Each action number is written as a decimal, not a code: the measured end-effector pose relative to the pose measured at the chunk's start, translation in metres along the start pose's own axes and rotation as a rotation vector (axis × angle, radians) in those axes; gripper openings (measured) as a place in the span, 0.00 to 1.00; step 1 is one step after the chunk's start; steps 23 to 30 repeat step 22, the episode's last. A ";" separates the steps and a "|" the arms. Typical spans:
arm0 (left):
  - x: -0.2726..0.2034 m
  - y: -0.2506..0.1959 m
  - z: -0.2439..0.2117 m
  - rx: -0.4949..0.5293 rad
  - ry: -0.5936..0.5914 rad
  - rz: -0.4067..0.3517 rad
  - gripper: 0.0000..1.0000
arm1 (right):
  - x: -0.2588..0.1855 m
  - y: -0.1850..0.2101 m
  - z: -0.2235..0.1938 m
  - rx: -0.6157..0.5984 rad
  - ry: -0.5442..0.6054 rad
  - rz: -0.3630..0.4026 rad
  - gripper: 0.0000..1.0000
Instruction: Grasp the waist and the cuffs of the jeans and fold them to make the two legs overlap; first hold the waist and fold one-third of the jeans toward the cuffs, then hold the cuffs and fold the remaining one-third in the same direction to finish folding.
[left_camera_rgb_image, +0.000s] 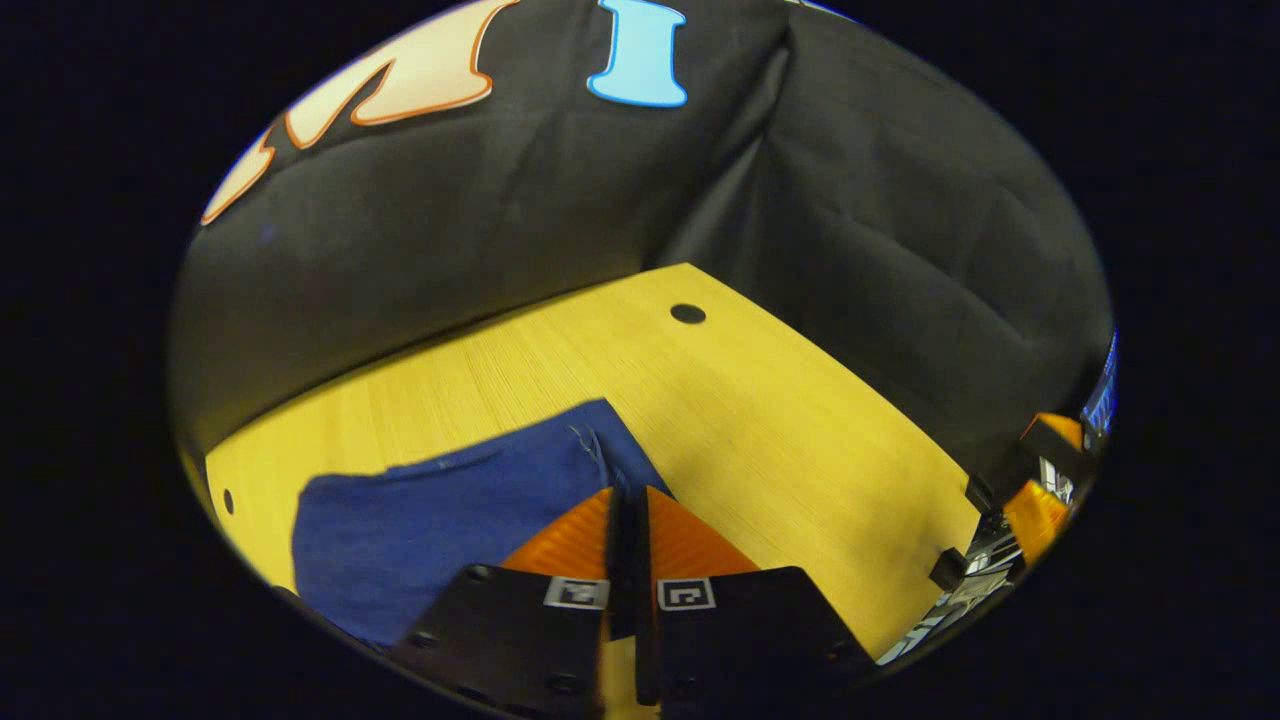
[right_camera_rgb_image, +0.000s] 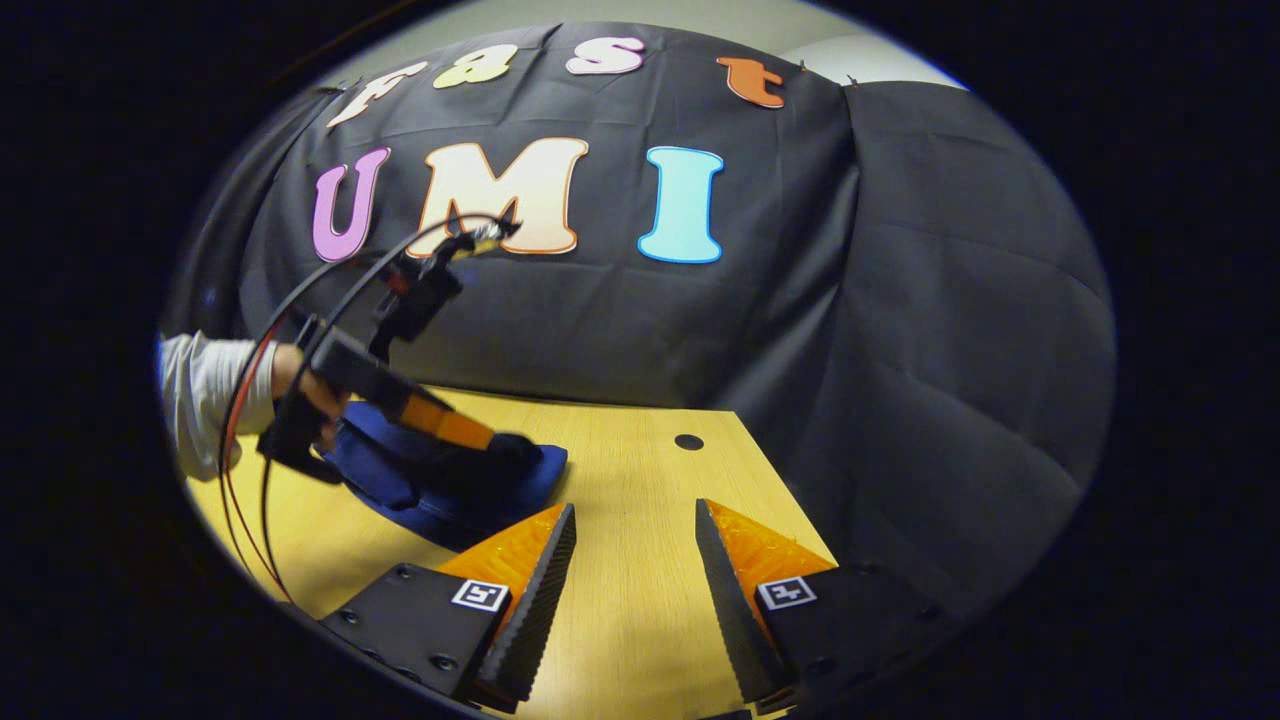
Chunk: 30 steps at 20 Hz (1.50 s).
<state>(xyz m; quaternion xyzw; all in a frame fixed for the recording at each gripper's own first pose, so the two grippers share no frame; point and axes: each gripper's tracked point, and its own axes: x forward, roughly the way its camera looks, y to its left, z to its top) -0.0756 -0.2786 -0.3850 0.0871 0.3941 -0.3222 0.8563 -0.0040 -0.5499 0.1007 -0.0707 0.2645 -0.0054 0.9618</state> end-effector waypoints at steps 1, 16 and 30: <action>-0.008 -0.009 0.000 0.006 -0.042 0.004 0.23 | 0.000 0.002 0.005 0.005 -0.010 0.019 0.80; -0.248 0.009 0.007 -0.059 -0.659 0.599 0.95 | -0.043 0.119 0.174 0.235 -0.380 0.341 0.98; -0.277 0.015 0.016 -0.031 -0.710 0.634 0.95 | -0.069 0.157 0.188 0.255 -0.410 0.370 0.97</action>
